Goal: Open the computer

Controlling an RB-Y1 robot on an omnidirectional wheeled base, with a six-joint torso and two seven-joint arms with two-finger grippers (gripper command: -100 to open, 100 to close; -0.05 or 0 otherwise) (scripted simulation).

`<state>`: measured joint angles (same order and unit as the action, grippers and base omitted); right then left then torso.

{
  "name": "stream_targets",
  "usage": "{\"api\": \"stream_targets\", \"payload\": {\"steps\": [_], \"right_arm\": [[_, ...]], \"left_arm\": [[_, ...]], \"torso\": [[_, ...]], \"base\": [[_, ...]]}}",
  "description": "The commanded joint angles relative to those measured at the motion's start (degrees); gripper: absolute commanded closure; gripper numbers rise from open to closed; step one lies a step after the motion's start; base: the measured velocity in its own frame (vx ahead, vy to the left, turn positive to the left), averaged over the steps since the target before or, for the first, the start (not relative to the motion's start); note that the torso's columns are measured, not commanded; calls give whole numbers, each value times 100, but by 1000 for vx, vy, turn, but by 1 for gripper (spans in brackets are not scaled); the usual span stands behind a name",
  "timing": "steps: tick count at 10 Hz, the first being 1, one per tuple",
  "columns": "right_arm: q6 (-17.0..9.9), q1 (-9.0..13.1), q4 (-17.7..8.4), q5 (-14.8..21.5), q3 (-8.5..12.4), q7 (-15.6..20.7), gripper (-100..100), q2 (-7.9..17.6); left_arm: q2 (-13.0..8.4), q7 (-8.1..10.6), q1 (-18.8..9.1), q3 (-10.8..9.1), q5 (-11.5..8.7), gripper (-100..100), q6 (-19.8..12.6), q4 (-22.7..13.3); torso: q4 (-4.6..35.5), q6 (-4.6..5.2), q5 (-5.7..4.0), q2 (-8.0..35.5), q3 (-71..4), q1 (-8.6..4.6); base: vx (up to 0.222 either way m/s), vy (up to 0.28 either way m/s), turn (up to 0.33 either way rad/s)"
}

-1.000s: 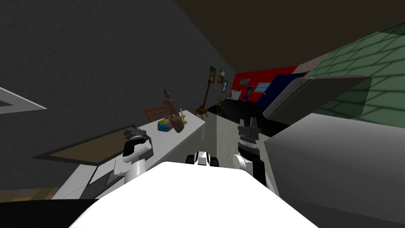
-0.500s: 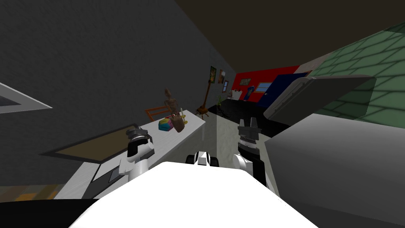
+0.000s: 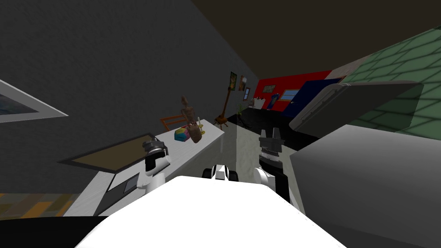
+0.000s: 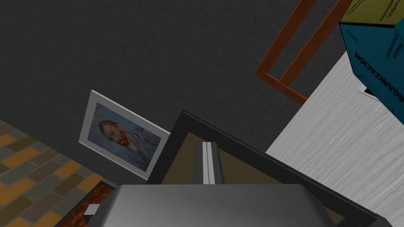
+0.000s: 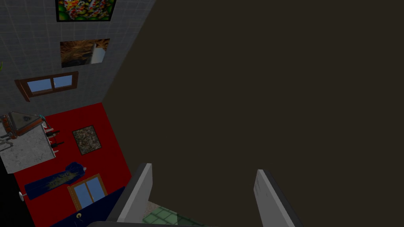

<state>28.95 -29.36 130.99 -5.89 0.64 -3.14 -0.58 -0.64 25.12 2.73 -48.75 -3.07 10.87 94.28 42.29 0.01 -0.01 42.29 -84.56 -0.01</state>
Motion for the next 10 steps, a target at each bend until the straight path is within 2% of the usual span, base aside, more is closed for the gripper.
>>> {"api": "stream_targets", "payload": {"steps": [1, 3, 4, 6, 7, 9, 10], "right_arm": [[0, 0, 0, 0, 0, 0, 0, 0], [0, 0, 0, 0, 0, 0, 0, 0], [0, 0, 0, 0, 0, 0, 0, 0], [0, 0, 0, 0, 0, 0, 0, 0], [0, 0, 0, 0, 0, 0, 0, 0], [0, 0, 0, 0, 0, 0, 0, 0], [0, 0, 0, 0, 0, 0, 0, 0]], "left_arm": [[80, -76, -18, 88, 1, 100, 454, -250], [80, -76, -18, 88, 1, 100, 776, -250], [155, -142, -33, 167, 3, 100, 934, -466], [155, -142, -33, 167, 3, 100, 1257, -466], [231, -208, -48, 245, 5, 100, 1410, -683], [231, -208, -48, 245, 5, 100, 1748, -683], [307, -273, -63, 324, 7, 100, 1922, -900]], "torso": [[-1, 0, 0, -3, -2, 3], [0, 0, 0, 0, 0, 1], [-1, 0, 0, -3, -2, 0], [0, -1, 0, 0, 0, 1], [0, -1, 0, -2, -1, 1], [0, 0, 0, 0, 0, 0], [-1, 0, 0, -2, -1, 2]], "base": [[-19, -2, 67], [-13, -4, 13], [-17, -5, 58], [-14, -4, 15], [-16, -7, 73], [-13, -5, 10], [-17, -4, 50]]}}
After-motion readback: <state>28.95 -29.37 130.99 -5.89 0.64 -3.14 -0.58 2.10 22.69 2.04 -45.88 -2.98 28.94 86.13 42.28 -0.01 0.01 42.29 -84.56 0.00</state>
